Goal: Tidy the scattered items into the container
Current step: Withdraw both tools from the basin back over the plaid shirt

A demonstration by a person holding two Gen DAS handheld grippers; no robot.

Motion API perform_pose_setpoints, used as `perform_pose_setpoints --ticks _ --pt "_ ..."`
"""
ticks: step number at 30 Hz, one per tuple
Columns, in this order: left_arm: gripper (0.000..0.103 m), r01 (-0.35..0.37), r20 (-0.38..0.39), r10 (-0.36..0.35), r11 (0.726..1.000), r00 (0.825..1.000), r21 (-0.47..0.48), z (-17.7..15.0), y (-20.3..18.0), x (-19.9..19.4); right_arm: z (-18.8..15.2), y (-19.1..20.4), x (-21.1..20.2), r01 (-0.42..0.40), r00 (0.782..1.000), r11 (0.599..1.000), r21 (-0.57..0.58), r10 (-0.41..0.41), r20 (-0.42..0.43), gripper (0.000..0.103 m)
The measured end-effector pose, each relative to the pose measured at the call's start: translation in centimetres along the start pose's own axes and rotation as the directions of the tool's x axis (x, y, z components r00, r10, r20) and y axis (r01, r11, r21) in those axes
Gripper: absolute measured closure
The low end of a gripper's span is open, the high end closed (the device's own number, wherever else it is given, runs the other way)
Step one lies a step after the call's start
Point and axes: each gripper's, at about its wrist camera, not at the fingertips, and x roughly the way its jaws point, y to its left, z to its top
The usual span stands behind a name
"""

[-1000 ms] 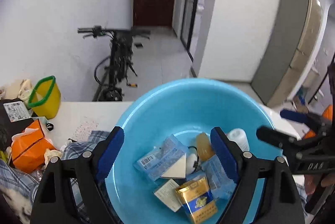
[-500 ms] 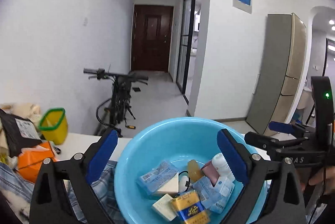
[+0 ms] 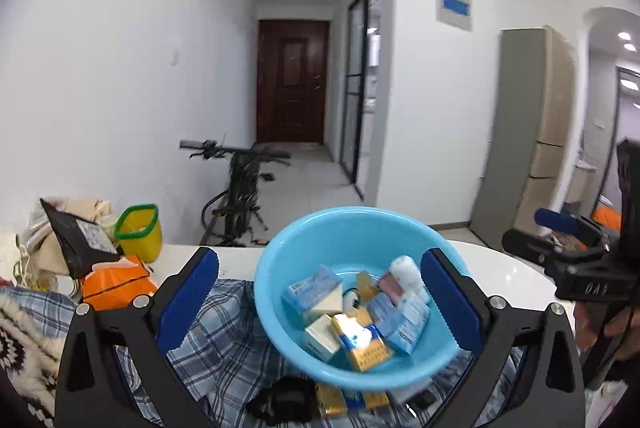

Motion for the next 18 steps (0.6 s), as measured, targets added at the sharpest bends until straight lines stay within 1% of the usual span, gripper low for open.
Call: perform_pose_setpoints --ticks 4,6,10,12,14,16,18 --pt "0.0 0.014 0.022 -0.014 1.0 1.0 -0.004 -1.4 -0.3 -2.5 -1.3 1.2 -2.5 -0.018 1.0 1.0 -0.015 0.018 -0.002 0.0" --pt "0.0 0.004 0.023 -0.004 1.0 1.0 -0.01 -1.9 -0.4 -3.3 -1.7 1.8 -3.3 -0.009 1.0 0.999 -0.041 0.009 0.005 0.001" --pt "0.0 -0.005 0.016 0.005 1.0 1.0 0.002 -2.5 -0.7 -3.6 -2.3 2.3 -4.0 -0.02 1.0 0.998 -0.055 0.02 0.003 0.001" --pt "0.0 -0.012 0.017 0.012 1.0 1.0 0.013 -2.6 -0.8 -3.7 -2.8 2.0 -4.9 -0.023 1.0 0.999 -0.048 0.023 0.007 0.0" --pt "0.0 -0.022 0.02 0.022 0.999 1.0 0.025 -2.7 -1.0 -3.9 -2.9 2.0 -5.0 -0.021 1.0 0.999 -0.048 0.021 0.008 0.001" --pt "0.0 -0.021 0.025 0.02 0.999 0.999 0.035 -2.8 -1.1 -4.1 -3.1 2.0 -5.0 -0.018 1.0 0.999 -0.046 0.019 0.011 0.0" --pt "0.0 -0.007 0.027 0.005 0.999 1.0 0.042 -2.9 -1.2 -4.1 -3.2 1.9 -5.2 -0.034 0.999 0.999 -0.037 0.034 0.004 0.0"
